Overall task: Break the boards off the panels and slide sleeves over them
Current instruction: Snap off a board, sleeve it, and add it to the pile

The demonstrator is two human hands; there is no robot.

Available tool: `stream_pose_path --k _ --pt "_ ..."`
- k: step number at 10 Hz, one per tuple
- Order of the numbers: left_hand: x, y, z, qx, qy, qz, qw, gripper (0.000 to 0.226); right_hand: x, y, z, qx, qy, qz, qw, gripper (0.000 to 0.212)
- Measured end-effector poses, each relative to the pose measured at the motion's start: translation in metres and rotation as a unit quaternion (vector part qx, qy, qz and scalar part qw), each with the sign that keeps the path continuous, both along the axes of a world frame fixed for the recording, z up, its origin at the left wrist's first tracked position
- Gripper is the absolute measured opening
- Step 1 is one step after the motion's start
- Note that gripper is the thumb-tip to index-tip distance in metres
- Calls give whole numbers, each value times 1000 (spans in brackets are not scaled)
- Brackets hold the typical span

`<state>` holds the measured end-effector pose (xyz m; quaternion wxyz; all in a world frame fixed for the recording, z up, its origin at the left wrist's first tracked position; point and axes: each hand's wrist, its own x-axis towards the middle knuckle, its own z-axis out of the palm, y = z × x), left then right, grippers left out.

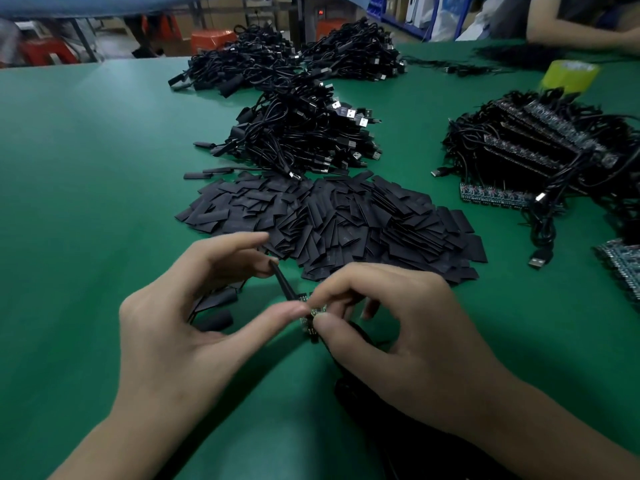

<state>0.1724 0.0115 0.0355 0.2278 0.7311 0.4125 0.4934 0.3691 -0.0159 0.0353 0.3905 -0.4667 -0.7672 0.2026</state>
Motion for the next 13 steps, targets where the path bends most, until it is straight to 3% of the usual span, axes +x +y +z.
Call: stream_pose_path --k 1,2,4,6,9,10,12,13 --pt "-11 4 -12 3 -56 45 997 57 1 2 -1 -5 -54 -7 998 22" --pt "-14 10 -14 -27 -95 66 993 56 3 4 -3 -1 -92 -2 996 18" --pt "-11 7 -14 -50 -130 80 987 54 2 6 -2 -10 -82 -22 996 17" --pt "-13 9 -21 -100 -75 81 989 69 16 35 33 -34 -109 -93 989 20" --pt "-11 9 -27 -44 147 75 985 44 8 218 123 92 -201 -198 955 26" --pt "-13 11 -26 -42 165 70 983 39 -13 281 134 63 -252 -200 945 27" --pt "-15 14 -28 -44 167 62 983 38 -41 317 110 -16 -340 -134 931 30" --pt "-16 15 -28 -42 158 60 985 39 -38 315 104 -20 -315 -126 941 37"
